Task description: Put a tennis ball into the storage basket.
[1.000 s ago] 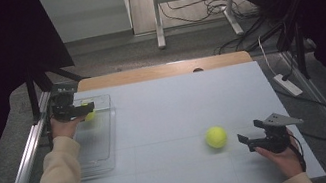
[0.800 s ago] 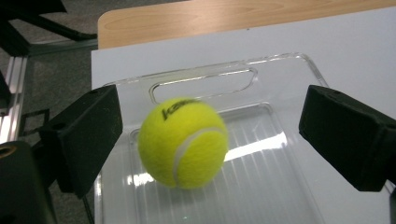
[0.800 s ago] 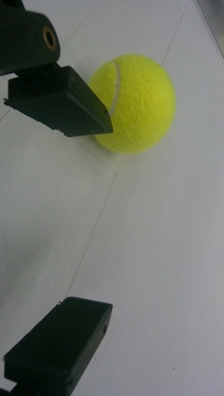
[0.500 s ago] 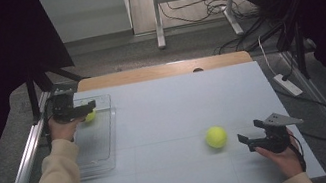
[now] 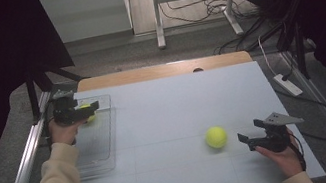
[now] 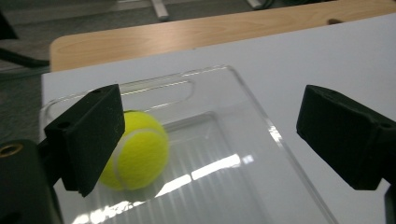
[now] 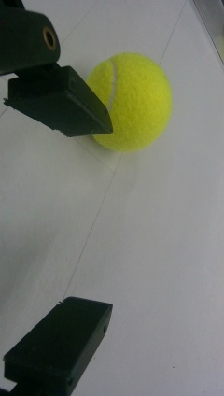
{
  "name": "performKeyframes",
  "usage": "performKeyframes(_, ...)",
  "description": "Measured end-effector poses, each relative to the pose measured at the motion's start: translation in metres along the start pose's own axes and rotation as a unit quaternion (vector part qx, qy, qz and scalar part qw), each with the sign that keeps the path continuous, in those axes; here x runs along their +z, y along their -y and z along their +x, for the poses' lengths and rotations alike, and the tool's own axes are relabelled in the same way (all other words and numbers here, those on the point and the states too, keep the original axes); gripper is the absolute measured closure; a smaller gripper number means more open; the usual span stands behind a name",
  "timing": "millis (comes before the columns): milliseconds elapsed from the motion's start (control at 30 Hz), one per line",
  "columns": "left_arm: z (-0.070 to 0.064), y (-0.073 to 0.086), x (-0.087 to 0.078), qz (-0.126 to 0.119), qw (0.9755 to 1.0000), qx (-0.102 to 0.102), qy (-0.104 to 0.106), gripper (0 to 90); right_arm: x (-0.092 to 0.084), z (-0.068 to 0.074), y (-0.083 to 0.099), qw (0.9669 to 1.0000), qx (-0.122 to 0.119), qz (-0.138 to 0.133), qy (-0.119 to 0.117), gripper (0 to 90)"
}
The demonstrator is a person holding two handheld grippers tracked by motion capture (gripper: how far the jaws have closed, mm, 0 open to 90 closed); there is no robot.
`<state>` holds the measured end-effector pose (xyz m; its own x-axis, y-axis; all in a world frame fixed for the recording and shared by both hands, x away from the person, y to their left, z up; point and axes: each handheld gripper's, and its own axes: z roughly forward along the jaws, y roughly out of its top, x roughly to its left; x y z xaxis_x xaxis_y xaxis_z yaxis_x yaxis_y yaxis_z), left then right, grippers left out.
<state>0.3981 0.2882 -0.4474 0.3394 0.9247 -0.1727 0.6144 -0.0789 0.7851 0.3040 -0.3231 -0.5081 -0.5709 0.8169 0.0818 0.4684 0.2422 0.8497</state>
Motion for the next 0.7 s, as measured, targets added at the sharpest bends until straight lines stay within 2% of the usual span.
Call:
performKeyframes(400,-0.020,0.004,-0.009,-0.020,0.9991,0.026,0.027,8.9,-0.001,-0.001,-0.002,0.9999,0.013,-0.004,0.000,12.2)
performKeyframes(600,-0.032,0.006,-0.014,-0.030,0.9976,0.044,0.045,8.9,-0.001,-0.001,-0.001,0.9999,0.014,-0.005,-0.002,12.2)
performKeyframes(700,-0.040,0.006,-0.019,-0.043,0.9960,0.053,0.058,9.0,-0.003,-0.001,0.000,0.9999,0.013,-0.006,-0.001,12.2)
